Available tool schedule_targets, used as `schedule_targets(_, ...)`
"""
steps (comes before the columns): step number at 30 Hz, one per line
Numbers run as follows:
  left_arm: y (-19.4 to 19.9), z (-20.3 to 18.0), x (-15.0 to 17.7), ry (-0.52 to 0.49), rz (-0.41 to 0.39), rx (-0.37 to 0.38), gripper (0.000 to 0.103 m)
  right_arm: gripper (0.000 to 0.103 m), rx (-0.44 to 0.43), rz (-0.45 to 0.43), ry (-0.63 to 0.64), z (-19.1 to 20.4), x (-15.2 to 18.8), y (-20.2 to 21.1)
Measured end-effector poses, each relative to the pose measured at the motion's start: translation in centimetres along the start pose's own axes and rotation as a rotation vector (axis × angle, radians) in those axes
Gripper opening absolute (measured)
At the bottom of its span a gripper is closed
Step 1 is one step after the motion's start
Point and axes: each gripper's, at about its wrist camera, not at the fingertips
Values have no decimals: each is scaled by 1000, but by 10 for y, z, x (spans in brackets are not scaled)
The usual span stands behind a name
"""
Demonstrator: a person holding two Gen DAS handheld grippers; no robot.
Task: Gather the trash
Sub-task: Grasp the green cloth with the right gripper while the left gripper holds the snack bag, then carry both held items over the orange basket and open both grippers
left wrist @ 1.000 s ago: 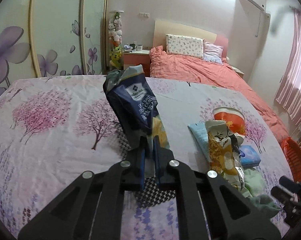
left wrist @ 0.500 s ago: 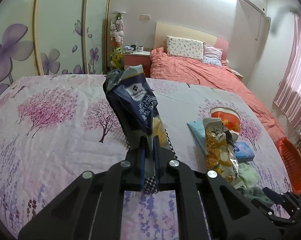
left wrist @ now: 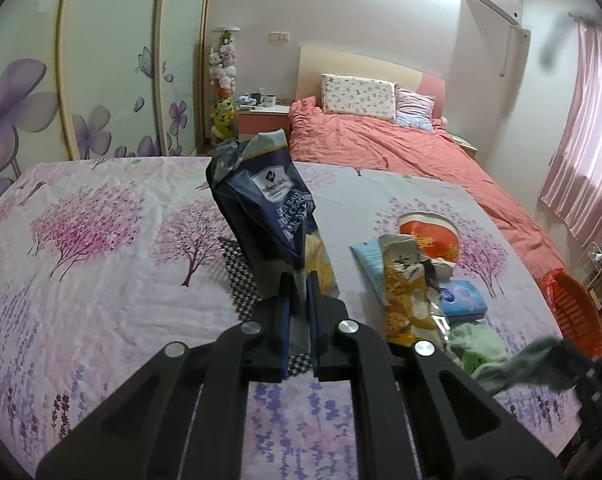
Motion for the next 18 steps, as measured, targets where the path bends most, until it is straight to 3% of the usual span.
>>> schedule_targets(8,8,-28,-6,-29,-13,46,9,5,54,-120,-76,-36,-31,28)
schedule_targets(18,26,-85,-16,-94,-47,166,9,5,195,-265,-105,-74,-52,58)
Point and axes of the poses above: each gripper's, at about its wrist camera, not at the fingertips, and y roughly against the way its jaws point, z to its left, x to its underside, and after that the axes turned 13 degrees about -z, right-handed
